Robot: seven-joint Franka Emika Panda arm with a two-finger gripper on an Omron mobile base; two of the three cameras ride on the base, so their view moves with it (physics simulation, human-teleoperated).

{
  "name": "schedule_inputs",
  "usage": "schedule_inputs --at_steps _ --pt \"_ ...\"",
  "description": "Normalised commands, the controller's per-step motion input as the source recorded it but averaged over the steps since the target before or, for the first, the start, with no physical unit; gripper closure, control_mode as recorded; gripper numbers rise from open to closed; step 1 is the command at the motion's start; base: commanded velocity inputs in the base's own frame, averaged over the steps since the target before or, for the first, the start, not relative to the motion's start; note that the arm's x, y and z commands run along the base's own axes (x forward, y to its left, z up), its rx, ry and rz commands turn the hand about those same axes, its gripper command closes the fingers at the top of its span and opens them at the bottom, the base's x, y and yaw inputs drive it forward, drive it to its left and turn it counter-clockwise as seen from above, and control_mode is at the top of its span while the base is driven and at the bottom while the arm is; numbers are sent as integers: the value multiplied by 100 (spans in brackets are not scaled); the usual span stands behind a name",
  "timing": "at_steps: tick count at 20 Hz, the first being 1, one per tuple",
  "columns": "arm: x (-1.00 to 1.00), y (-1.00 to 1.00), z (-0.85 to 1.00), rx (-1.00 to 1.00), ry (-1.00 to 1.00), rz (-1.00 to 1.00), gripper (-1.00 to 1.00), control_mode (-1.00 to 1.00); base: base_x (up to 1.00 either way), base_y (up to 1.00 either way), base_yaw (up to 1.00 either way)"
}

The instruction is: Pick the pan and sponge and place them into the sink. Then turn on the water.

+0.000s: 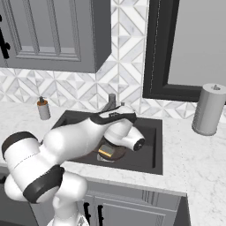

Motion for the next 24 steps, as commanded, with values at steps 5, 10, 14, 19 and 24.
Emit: schedule_inputs --at_steps 5,10,14,19,24 --pt "2 -14 3 8 -6 0 -100 -100 0 0 0" --pt "14 -16 0 6 -2 0 -100 -100 0 0 0" --pt "23 -13 -2 3 0 0 -100 -100 0 0 0" --pt "22 -3 -10 1 0 0 -100 -100 0 0 0" --pt "22 0 -12 0 0 0 -100 -100 0 0 0"
